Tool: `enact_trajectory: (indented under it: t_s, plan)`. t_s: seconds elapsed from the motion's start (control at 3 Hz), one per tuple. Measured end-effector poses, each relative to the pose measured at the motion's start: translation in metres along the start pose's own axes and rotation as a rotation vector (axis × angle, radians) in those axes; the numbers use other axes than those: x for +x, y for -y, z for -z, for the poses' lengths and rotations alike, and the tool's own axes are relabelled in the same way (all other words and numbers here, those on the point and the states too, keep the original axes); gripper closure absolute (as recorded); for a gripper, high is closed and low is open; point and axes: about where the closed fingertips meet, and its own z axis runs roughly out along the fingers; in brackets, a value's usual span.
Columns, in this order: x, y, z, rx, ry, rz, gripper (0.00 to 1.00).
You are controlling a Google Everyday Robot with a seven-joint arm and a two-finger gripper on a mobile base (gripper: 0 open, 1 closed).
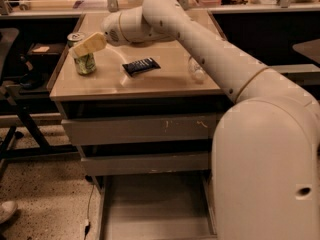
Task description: Place green can into bottom drawer
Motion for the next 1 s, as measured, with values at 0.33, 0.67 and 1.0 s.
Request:
enact_trajectory:
  t_s: [0.33,0.67,1.0]
  plan:
    - [-0.002,0.011,-0.02,-0.022,0.007,0.003,0.0]
    - [0.0,0.011,-0.031,-0.039,0.003,-0.011,0.0]
    - [0.021,-0.017,-0.043,-0.075,-0.025,-0.04,0.0]
